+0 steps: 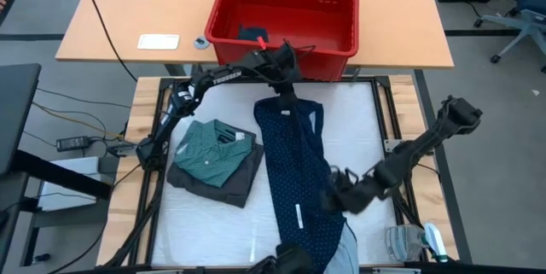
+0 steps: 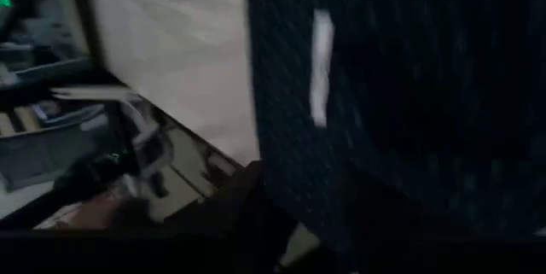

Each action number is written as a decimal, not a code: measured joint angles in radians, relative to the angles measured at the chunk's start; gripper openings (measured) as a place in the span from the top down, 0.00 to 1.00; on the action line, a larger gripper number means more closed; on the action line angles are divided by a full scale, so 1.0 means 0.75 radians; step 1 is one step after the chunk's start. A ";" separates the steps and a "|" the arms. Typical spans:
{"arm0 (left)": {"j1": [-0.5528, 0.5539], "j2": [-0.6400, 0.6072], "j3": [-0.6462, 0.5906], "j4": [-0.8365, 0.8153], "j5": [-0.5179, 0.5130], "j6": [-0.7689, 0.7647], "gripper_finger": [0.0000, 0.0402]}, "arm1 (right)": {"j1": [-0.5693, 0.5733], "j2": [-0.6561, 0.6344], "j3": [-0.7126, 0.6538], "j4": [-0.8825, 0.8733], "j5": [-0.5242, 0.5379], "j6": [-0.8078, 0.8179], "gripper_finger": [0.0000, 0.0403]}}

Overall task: Fold laundry
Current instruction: Fold the dark blue polo

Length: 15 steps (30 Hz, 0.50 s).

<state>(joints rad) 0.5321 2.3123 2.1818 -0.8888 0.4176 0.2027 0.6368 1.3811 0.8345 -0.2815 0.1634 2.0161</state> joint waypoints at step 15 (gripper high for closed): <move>0.194 0.001 -0.001 -0.041 0.003 0.026 1.00 | 0.064 0.540 0.349 -0.221 -0.460 -0.008 0.64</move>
<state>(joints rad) 0.6777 2.3131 2.1815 -0.9193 0.4197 0.2225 0.6850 1.7860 1.0966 -0.4470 -0.1816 2.0102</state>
